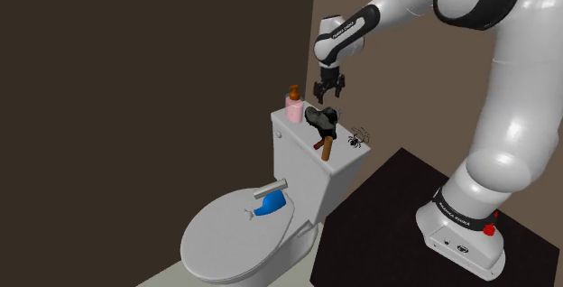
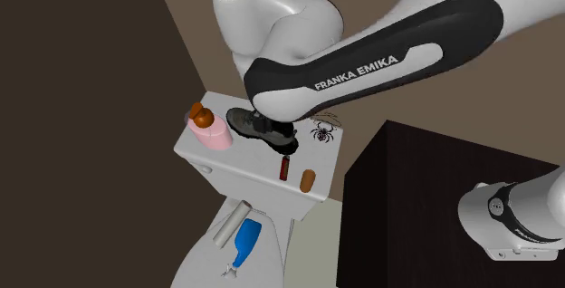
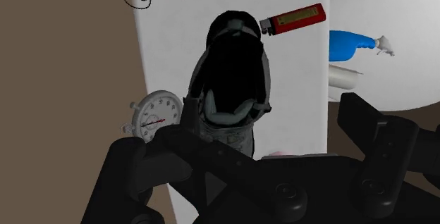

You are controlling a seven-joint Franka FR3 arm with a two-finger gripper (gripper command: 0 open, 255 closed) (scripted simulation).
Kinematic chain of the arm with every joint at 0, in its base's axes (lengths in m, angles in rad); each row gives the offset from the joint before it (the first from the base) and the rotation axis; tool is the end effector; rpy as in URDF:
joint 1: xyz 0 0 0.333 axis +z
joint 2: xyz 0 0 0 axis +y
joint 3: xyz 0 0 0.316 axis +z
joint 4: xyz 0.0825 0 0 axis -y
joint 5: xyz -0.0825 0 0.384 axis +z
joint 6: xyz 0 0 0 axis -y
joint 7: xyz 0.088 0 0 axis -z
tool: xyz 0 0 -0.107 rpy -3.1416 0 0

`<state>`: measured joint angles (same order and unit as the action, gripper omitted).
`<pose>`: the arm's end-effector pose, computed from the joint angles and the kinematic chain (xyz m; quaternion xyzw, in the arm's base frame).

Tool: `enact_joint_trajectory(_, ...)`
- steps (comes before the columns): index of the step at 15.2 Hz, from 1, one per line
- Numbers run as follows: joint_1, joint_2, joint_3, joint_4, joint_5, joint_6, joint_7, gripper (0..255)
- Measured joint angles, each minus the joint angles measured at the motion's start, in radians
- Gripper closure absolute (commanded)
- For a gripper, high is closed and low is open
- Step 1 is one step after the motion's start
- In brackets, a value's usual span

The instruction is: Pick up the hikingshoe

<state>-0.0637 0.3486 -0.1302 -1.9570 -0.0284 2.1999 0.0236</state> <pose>0.5911 -0.1142 0.2916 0.9934 -0.0967 -0.0542 0.0289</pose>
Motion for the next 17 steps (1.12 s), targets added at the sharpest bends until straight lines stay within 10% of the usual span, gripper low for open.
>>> enact_joint_trajectory(9, -0.040, 0.364, -0.009, 0.364, 0.019, -0.031, 0.011, 0)
enact_joint_trajectory(17, -0.049, 0.451, -0.005, 0.401, 0.025, 0.017, 0.014, 0)
